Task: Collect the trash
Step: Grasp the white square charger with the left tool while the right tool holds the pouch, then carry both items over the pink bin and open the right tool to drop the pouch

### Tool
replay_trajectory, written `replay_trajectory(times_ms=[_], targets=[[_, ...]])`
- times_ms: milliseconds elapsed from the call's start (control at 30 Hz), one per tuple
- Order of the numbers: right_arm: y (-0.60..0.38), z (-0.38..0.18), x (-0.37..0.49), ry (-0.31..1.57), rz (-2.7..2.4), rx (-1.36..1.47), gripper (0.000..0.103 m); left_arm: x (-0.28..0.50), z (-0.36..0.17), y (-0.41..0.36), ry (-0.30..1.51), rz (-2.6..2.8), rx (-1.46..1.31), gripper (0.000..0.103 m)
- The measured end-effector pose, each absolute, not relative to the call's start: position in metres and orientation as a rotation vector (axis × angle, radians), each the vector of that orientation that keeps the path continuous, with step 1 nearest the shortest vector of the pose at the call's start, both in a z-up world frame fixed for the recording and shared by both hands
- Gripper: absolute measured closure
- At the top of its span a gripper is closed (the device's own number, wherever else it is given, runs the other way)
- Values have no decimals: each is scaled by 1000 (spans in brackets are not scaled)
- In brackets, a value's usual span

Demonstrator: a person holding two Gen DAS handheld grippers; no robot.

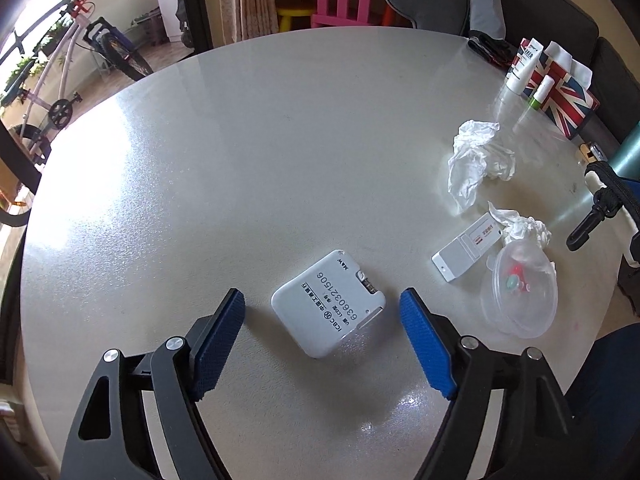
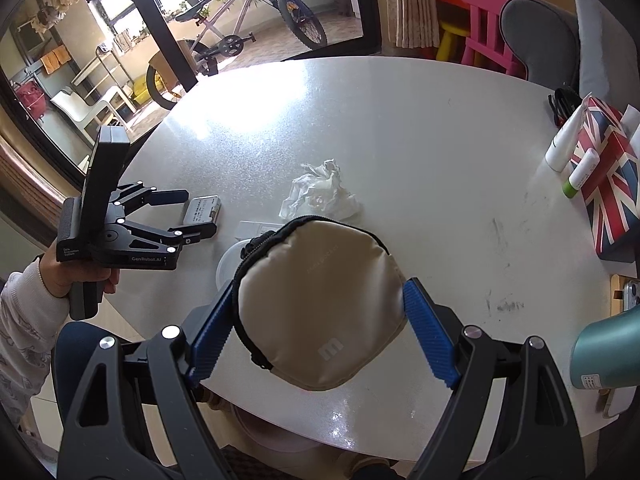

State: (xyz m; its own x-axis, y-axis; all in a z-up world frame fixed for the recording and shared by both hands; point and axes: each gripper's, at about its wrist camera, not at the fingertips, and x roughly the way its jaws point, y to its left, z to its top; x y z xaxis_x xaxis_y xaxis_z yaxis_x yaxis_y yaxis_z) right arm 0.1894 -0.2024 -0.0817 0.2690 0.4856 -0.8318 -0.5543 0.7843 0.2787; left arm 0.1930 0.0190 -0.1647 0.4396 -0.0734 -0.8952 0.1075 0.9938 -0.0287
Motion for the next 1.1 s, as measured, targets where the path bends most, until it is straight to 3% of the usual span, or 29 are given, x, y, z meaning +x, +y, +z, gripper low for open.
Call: replay_trajectory(times_ms=[167,500,1100], targets=[[-201,-80,188,1088,702,-73,21,193,-162,17,1109,-102,55,48],[-198,-77,187,1071,707,-87,21,186,-153,18,1108,-107,26,48],[-191,-47,140,1005,756,-133,21,102,-80,-10,981,-166,-4,48]])
